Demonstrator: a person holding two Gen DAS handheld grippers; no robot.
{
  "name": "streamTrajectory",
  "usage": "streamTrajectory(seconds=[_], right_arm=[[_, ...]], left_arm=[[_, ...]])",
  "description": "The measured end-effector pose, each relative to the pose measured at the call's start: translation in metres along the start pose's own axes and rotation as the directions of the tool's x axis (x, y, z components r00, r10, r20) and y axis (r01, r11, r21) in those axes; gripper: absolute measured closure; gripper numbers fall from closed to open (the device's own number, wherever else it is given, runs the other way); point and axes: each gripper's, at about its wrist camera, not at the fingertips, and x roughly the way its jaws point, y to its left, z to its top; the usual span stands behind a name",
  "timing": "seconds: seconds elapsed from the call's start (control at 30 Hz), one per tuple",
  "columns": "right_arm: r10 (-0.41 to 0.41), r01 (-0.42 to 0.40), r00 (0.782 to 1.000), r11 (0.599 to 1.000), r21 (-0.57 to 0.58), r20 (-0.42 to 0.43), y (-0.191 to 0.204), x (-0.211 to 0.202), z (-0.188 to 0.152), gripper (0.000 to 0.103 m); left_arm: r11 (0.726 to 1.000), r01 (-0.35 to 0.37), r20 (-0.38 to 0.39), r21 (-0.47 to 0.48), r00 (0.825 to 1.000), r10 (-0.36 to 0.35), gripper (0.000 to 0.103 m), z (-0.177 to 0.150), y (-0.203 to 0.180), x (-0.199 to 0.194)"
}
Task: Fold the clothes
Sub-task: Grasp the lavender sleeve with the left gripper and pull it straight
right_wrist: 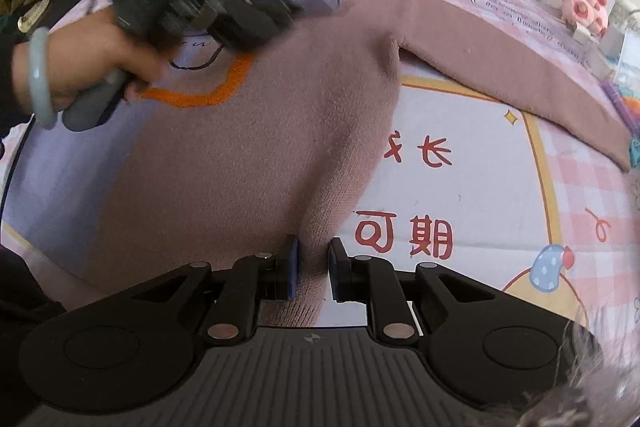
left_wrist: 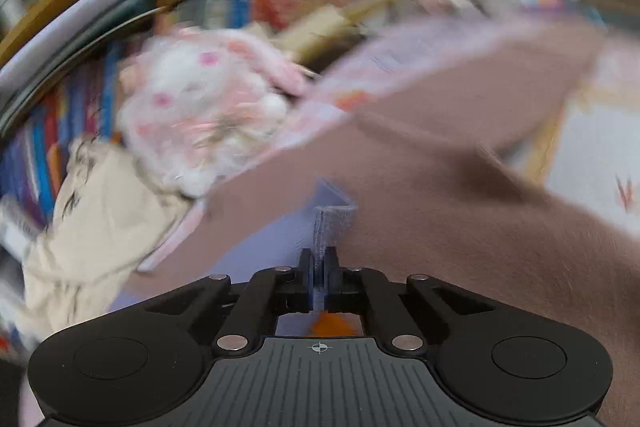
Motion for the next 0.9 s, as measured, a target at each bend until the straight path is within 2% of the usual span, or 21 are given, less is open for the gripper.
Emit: streamTrajectory(seconds=[0.07, 0.17, 0.23, 0.3, 0.33, 0.37, 0.47, 0.53, 0.63, 0.7, 0.77, 0.8, 0.83, 0.87, 0.9], right_arm=[[-0.001, 0.001, 1.000, 1.000, 0.010, -0.006, 0.000, 0.000, 0.001, 0.088], [-0.013, 0.014, 1.000, 1.000, 0.024, -0.010, 0.002, 0.001, 0.001, 0.087], [-0.021, 0.022, 1.000, 0.999, 0.034, -0.013, 0.003, 0.001, 0.002, 0.087], [-0.029, 0.030, 0.999, 0.999, 0.043, -0.015, 0.005, 0.001, 0.002, 0.087], [-0.036, 0.037, 0.999, 0.998, 0.049, -0.013, 0.005, 0.002, 0.002, 0.087], [-0.042, 0.042, 0.999, 0.997, 0.058, -0.010, 0.005, 0.002, 0.002, 0.087], [-0.062, 0.061, 0.998, 0.993, 0.098, 0.000, 0.007, 0.001, -0.001, 0.087], [-0.080, 0.078, 0.997, 0.989, 0.124, 0.008, 0.009, 0.000, -0.002, 0.087], [-0.111, 0.108, 0.994, 0.985, 0.135, 0.014, 0.014, -0.001, -0.004, 0.087], [-0.133, 0.129, 0.991, 0.982, 0.140, 0.014, 0.018, 0.000, -0.003, 0.087], [-0.149, 0.145, 0.989, 0.977, 0.156, 0.013, 0.019, 0.002, -0.003, 0.087], [-0.158, 0.153, 0.987, 0.975, 0.163, 0.013, 0.020, 0.002, -0.003, 0.087], [-0.166, 0.161, 0.986, 0.972, 0.170, 0.014, 0.021, 0.002, -0.004, 0.087], [-0.173, 0.169, 0.985, 0.971, 0.169, 0.014, 0.022, 0.003, -0.003, 0.087], [-0.180, 0.175, 0.984, 0.970, 0.166, 0.014, 0.024, 0.003, -0.003, 0.087]], left_arm=[[0.983, -0.022, 0.044, -0.182, 0.999, 0.031, 0.099, -0.001, 0.046, -0.020], [0.907, -0.096, 0.071, -0.411, 0.988, 0.137, 0.099, -0.023, 0.131, -0.059], [0.840, -0.163, 0.034, -0.517, 0.977, 0.211, 0.099, -0.053, 0.188, -0.079], [0.775, -0.246, -0.038, -0.583, 0.960, 0.276, 0.099, -0.091, 0.239, -0.098], [0.749, -0.294, -0.081, -0.593, 0.948, 0.308, 0.099, -0.111, 0.260, -0.106], [0.735, -0.333, -0.117, -0.591, 0.937, 0.330, 0.099, -0.128, 0.276, -0.111], [0.719, -0.419, -0.202, -0.555, 0.906, 0.372, 0.099, -0.168, 0.308, -0.119], [0.712, -0.438, -0.231, -0.549, 0.898, 0.375, 0.099, -0.185, 0.318, -0.116], [0.678, -0.472, -0.277, -0.564, 0.881, 0.383, 0.099, -0.203, 0.330, -0.111], [0.657, -0.495, -0.306, -0.568, 0.868, 0.390, 0.094, -0.213, 0.336, -0.109], [0.647, -0.517, -0.336, -0.560, 0.856, 0.393, 0.090, -0.219, 0.341, -0.111], [0.644, -0.528, -0.350, -0.554, 0.849, 0.395, 0.086, -0.222, 0.343, -0.112], [0.642, -0.531, -0.358, -0.553, 0.847, 0.393, 0.073, -0.224, 0.344, -0.115], [0.641, -0.530, -0.361, -0.556, 0.848, 0.389, 0.061, -0.225, 0.344, -0.119], [0.645, -0.518, -0.347, -0.562, 0.856, 0.384, 0.056, -0.225, 0.342, -0.127]])
